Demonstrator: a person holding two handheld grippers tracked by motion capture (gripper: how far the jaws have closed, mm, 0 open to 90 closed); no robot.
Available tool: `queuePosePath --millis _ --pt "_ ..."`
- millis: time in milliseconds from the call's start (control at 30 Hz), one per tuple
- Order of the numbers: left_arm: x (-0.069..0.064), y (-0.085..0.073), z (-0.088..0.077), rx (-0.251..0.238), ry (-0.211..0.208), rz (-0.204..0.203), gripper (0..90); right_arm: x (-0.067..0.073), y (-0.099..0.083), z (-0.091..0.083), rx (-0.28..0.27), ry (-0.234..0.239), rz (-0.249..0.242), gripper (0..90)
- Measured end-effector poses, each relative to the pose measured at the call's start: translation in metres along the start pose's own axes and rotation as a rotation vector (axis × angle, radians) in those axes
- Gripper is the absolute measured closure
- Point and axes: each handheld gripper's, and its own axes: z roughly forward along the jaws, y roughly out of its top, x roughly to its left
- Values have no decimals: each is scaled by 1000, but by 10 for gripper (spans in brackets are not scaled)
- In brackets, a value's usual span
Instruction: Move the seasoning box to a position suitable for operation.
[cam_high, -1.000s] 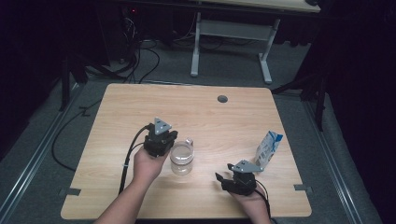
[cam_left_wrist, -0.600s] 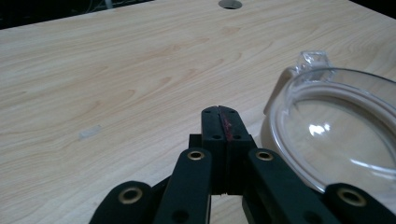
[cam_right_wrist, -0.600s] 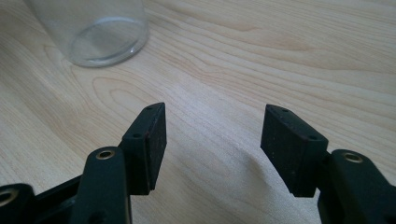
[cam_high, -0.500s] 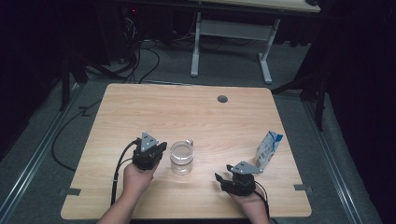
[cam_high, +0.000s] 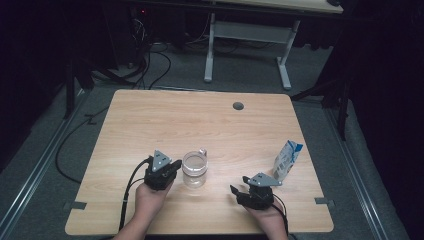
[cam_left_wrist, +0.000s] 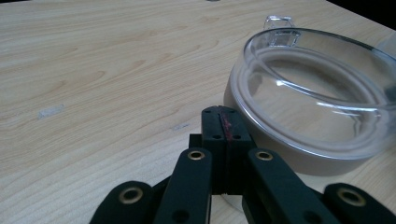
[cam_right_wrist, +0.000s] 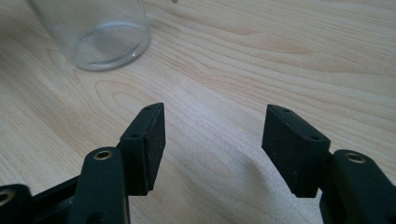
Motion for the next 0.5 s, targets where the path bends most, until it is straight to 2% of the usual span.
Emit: queuePosePath --millis 200,500 --pt "-4 -5 -5 -7 -9 -8 900 0 0 0 -2 1 2 398" --pt "-16 -12 -13 -13 -36 -7 900 1 0 0 -5 5 2 398"
